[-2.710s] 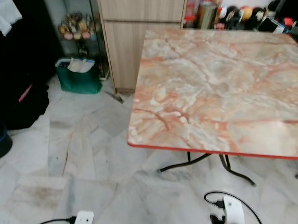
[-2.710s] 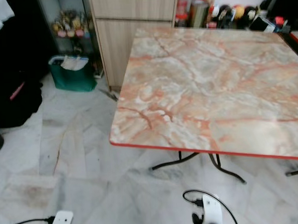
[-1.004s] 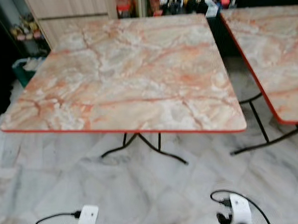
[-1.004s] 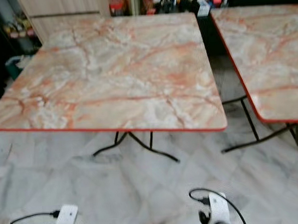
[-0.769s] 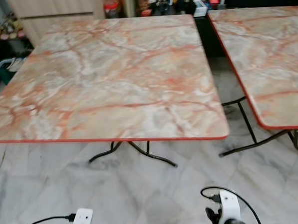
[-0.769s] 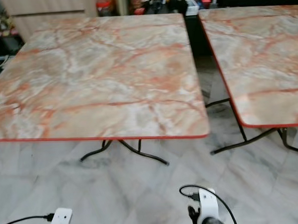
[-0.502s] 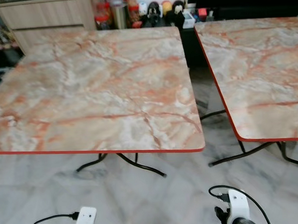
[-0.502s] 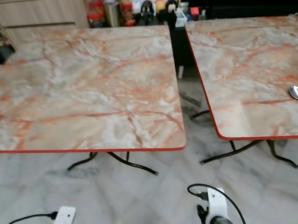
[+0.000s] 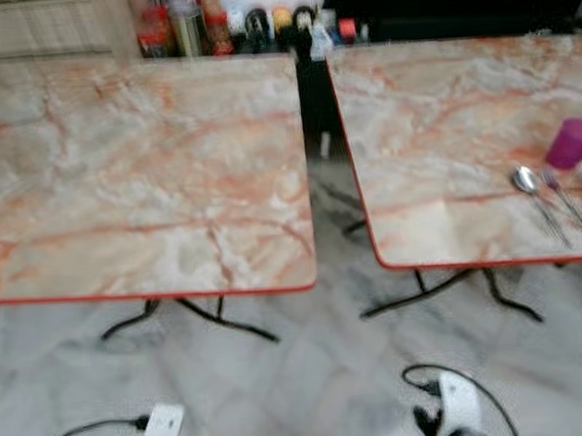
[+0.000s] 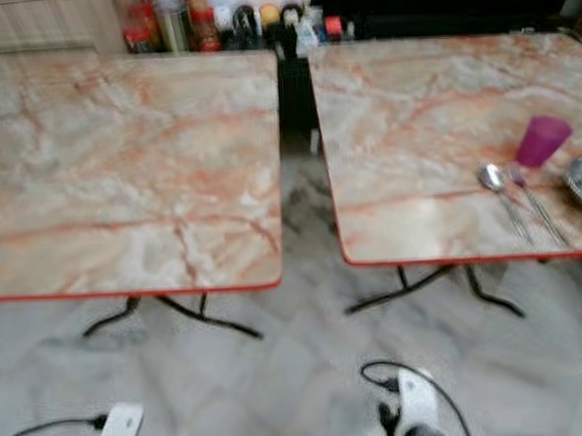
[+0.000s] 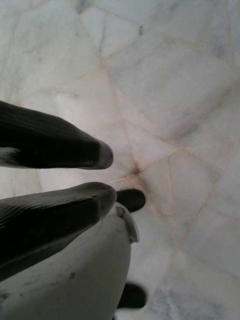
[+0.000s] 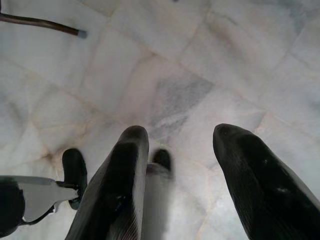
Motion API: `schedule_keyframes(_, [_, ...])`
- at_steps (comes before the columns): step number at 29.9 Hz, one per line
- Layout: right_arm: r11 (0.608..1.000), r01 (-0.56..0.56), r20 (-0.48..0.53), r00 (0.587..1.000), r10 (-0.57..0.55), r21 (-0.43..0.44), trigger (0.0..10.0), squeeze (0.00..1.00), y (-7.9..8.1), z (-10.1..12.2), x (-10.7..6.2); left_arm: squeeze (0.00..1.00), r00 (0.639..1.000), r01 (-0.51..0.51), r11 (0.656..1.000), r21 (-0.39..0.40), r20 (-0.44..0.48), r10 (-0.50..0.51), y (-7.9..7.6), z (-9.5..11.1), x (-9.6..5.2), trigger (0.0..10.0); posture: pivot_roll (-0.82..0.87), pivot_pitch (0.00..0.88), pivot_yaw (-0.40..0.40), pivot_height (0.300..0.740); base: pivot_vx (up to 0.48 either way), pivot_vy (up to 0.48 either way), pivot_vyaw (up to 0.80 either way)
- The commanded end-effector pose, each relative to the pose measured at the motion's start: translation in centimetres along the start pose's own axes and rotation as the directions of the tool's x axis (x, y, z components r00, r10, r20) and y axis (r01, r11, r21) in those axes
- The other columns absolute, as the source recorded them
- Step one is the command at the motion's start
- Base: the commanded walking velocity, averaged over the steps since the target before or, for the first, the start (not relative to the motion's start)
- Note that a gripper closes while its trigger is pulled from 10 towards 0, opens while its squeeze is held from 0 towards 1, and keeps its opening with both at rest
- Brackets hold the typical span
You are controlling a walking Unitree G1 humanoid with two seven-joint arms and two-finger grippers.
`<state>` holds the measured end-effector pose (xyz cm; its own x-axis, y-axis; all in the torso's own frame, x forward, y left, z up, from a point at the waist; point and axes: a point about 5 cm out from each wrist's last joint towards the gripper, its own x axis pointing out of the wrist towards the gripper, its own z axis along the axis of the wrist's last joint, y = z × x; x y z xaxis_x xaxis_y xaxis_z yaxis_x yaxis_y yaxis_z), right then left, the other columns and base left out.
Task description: Setting the table
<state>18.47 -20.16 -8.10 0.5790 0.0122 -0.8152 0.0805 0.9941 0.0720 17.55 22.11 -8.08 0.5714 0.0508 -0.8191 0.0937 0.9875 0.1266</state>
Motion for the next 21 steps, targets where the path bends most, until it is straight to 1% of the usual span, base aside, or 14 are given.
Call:
schedule_keyframes(1, [1.0,0.018,-0.009,1.0,-0.018,0.009,10.0,0.0,-0.69,-0.31,-0.17,0.0,1.0,0.007,1.0,0.005,-0.021,-0.007,-0.23,-0.39,-0.02,10.0,0.01,0.114,0.004,0.74,0.0,-0.292,0.0])
schedule_keyframes(7, [1.0,0.015,-0.004,1.0,-0.015,0.012,10.0,0.0,-0.67,-0.26,-0.17,0.0,1.0,0.006,1.0,0.006,-0.022,-0.006,-0.23,-0.39,-0.02,10.0,0.01,0.113,0.005,0.74,0.0,-0.292,0.0])
schedule_keyframes(10, [1.0,0.006,-0.008,1.0,-0.007,-0.025,10.0,0.0,-0.65,-0.19,-0.16,0.0,1.0,0.006,1.0,0.006,-0.022,-0.006,-0.22,-0.4,-0.02,10.0,0.01,0.113,0.005,0.74,0.0,-0.289,0.0])
schedule_keyframes(14, [0.999,0.003,-0.002,1.0,-0.003,-0.032,10.0,0.0,-0.63,-0.11,-0.16,0.0,1.0,0.006,1.0,0.005,-0.023,-0.006,-0.21,-0.4,-0.02,10.0,0.01,0.113,0.005,0.74,0.0,-0.285,0.0])
schedule_keyframes(17, [1.0,-0.003,-0.011,1.0,0.003,-0.006,10.0,0.0,-0.56,-0.26,-0.15,0.0,1.0,0.005,1.0,0.006,-0.024,-0.005,-0.19,-0.4,-0.02,10.0,0.01,0.114,0.006,0.74,0.241,-0.281,0.31])
schedule_keyframes(19, [0.999,-0.007,-0.012,1.0,0.007,-0.033,10.0,0.0,-0.55,-0.18,-0.14,0.0,1.0,0.004,1.0,0.005,-0.024,-0.004,-0.17,-0.41,-0.02,10.0,0.01,0.114,0.006,0.74,0.244,-0.285,0.0])
schedule_keyframes(21, [1.0,-0.006,-0.012,1.0,0.006,-0.031,10.0,0.0,-0.54,-0.19,-0.14,0.0,1.0,0.004,1.0,0.004,-0.025,-0.004,-0.16,-0.42,-0.03,10.0,0.01,0.114,0.007,0.74,0.247,-0.281,0.0])
